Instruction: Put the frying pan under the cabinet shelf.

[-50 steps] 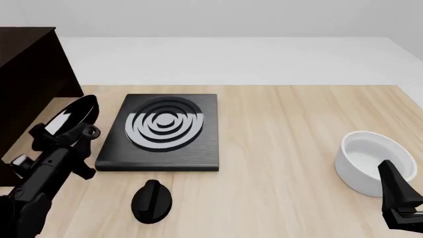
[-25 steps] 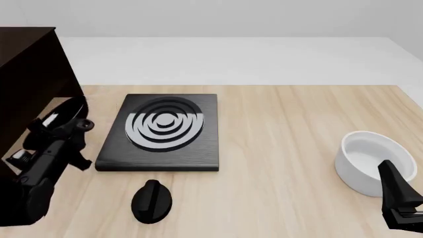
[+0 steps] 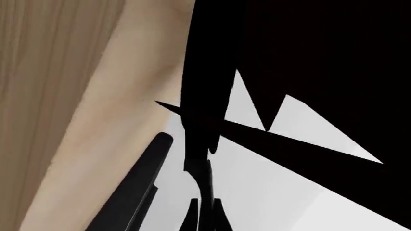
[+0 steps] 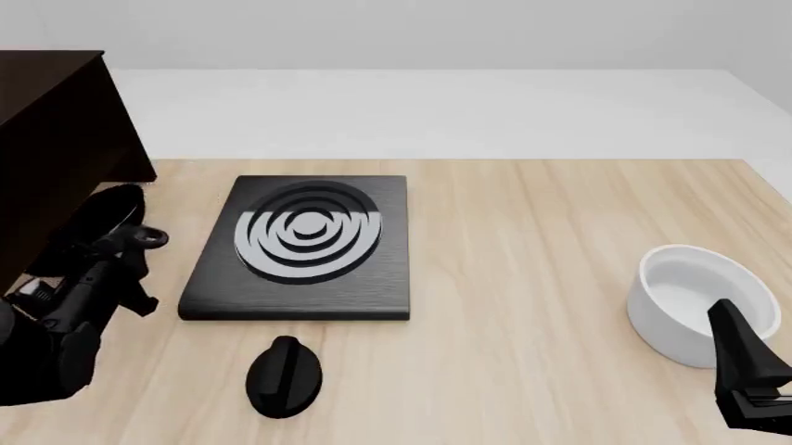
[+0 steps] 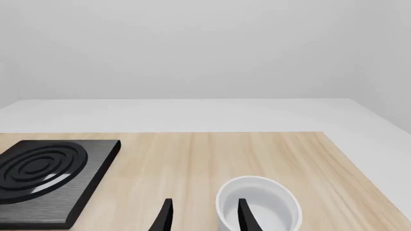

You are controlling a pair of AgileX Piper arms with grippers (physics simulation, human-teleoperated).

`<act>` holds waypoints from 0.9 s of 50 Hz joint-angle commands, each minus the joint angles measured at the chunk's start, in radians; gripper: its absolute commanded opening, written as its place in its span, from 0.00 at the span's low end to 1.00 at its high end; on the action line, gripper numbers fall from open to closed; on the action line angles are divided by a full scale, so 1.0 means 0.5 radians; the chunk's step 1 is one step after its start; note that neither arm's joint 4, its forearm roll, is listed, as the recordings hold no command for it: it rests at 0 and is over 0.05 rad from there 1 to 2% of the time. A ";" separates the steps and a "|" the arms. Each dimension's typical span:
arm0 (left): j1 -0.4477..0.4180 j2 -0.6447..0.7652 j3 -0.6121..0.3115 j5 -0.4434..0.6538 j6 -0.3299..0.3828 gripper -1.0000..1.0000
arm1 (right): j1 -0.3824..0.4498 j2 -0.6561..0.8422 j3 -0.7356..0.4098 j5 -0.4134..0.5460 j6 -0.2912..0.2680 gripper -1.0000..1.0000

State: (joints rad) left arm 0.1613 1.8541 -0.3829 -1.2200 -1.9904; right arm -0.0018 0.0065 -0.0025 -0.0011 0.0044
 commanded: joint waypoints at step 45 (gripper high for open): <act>0.334 0.809 -0.311 0.000 0.801 0.00 | 0.001 0.000 0.000 0.000 -0.001 1.00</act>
State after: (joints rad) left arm 0.3055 2.0379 -0.4708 -1.2205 -1.8626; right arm -0.0018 0.0064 -0.0025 -0.0011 0.0042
